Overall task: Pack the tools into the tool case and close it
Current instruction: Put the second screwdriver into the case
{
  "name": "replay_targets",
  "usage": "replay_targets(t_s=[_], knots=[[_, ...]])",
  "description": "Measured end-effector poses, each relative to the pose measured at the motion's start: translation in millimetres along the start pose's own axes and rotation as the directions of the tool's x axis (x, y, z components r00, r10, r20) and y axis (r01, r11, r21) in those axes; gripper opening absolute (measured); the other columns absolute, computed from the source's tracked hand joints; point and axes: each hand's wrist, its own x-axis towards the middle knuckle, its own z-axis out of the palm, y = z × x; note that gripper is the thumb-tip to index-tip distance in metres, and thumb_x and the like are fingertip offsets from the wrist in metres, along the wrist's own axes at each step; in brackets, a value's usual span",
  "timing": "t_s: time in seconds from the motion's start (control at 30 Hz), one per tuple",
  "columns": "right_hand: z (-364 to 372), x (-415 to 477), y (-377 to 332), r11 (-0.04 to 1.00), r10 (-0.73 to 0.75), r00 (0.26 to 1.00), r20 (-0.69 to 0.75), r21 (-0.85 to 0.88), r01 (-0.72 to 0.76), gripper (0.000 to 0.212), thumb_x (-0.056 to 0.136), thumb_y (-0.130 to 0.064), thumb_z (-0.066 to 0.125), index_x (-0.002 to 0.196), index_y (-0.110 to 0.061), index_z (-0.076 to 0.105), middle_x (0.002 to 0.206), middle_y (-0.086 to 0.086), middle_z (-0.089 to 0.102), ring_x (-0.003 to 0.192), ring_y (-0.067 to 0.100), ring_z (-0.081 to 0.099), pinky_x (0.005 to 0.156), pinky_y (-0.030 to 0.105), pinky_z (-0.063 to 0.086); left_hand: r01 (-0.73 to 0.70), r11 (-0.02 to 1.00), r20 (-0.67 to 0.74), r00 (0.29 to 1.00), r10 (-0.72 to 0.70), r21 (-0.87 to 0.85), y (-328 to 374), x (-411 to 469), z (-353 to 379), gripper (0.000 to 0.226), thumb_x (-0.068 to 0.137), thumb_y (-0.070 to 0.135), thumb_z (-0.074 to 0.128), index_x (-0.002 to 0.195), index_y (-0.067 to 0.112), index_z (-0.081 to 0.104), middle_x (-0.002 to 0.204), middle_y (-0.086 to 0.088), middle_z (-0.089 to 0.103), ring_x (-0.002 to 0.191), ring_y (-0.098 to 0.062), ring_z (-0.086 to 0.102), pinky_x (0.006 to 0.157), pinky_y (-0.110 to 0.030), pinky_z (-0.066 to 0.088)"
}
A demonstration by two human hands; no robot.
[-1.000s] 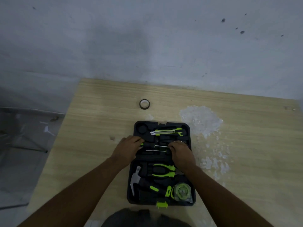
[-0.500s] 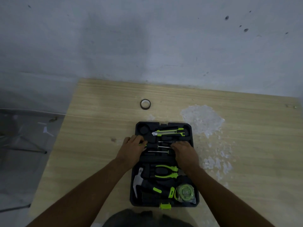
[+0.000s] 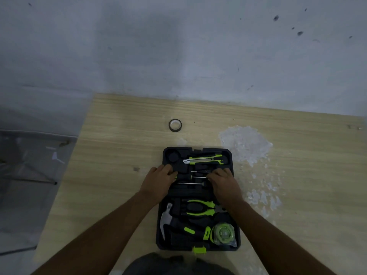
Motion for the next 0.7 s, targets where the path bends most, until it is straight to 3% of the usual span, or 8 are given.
replay_targets(t_s=[0.1, 0.3, 0.37, 0.43, 0.5, 0.6, 0.7], knots=[[1, 2, -2, 1.0, -0.031, 1.0, 0.005, 0.0, 0.031, 0.017, 0.073, -0.005, 0.07, 0.09, -0.009, 0.072, 0.089, 0.01, 0.064, 0.081, 0.032, 0.056, 0.057, 0.032, 0.048, -0.028, 0.999, 0.0, 1.0, 0.028, 0.015, 0, 2, -2, 0.045, 0.052, 0.016, 0.09, 0.094, 0.021, 0.074, 0.078, -0.003, 0.063, 0.064, -0.024, 0.061, 0.054, -0.027, 0.048], [-3, 16, -16, 0.996, -0.076, 0.992, 0.097, -0.046, 0.08, 0.02, 0.067, -0.011, 0.066, 0.085, -0.017, 0.073, 0.076, 0.003, 0.063, 0.072, 0.03, 0.06, 0.049, 0.03, 0.047, -0.084, 0.995, 0.038, 0.996, 0.082, 0.044, -4, 6, -9, 0.046, 0.045, 0.013, 0.092, 0.087, 0.023, 0.075, 0.072, -0.002, 0.06, 0.06, -0.024, 0.06, 0.052, -0.026, 0.045], [-6, 17, -17, 0.999, -0.038, 0.992, 0.122, -0.006, 0.039, 0.015, 0.076, -0.01, 0.063, 0.086, -0.016, 0.073, 0.078, 0.005, 0.063, 0.077, 0.031, 0.059, 0.053, 0.034, 0.048, -0.08, 0.996, 0.117, 0.99, 0.075, 0.042, -1, 8, -13, 0.039, 0.061, 0.012, 0.084, 0.098, 0.019, 0.073, 0.083, -0.006, 0.06, 0.073, -0.027, 0.06, 0.061, -0.032, 0.046], [-12, 22, -18, 0.994, 0.043, 0.985, 0.169, 0.096, -0.06, 0.013, 0.087, -0.013, 0.06, 0.093, -0.013, 0.072, 0.087, 0.009, 0.067, 0.087, 0.032, 0.059, 0.066, 0.039, 0.05, -0.062, 0.998, 0.153, 0.986, 0.058, 0.018, 2, 10, -13, 0.034, 0.085, 0.008, 0.062, 0.119, 0.014, 0.062, 0.107, -0.012, 0.056, 0.098, -0.034, 0.054, 0.077, -0.039, 0.042], [-18, 30, -17, 0.966, 0.135, 0.96, 0.244, 0.183, -0.182, 0.015, 0.09, -0.019, 0.061, 0.097, -0.013, 0.072, 0.095, 0.009, 0.071, 0.091, 0.028, 0.062, 0.074, 0.037, 0.051, -0.039, 0.999, 0.164, 0.986, 0.032, 0.038, 2, 13, -10, 0.034, 0.093, 0.007, 0.049, 0.127, 0.013, 0.054, 0.118, -0.013, 0.049, 0.108, -0.036, 0.047, 0.083, -0.04, 0.036], [-27, 41, -15, 0.945, 0.175, 0.915, 0.363, 0.198, -0.259, 0.015, 0.088, -0.019, 0.064, 0.1, -0.013, 0.07, 0.097, 0.01, 0.073, 0.09, 0.027, 0.066, 0.076, 0.033, 0.053, -0.037, 0.997, 0.183, 0.983, 0.024, 0.065, 3, 17, -12, 0.028, 0.096, 0.01, 0.045, 0.122, 0.014, 0.054, 0.118, -0.011, 0.047, 0.107, -0.034, 0.046, 0.082, -0.039, 0.035], [-29, 42, -17, 0.953, 0.192, 0.912, 0.362, 0.154, -0.262, 0.016, 0.086, -0.019, 0.067, 0.095, -0.009, 0.06, 0.101, 0.012, 0.062, 0.087, 0.032, 0.06, 0.073, 0.039, 0.052, -0.039, 0.997, 0.199, 0.98, 0.026, 0.066, 1, 22, -11, 0.017, 0.097, 0.012, 0.044, 0.109, 0.013, 0.057, 0.113, -0.01, 0.049, 0.101, -0.033, 0.048, 0.076, -0.038, 0.032]])
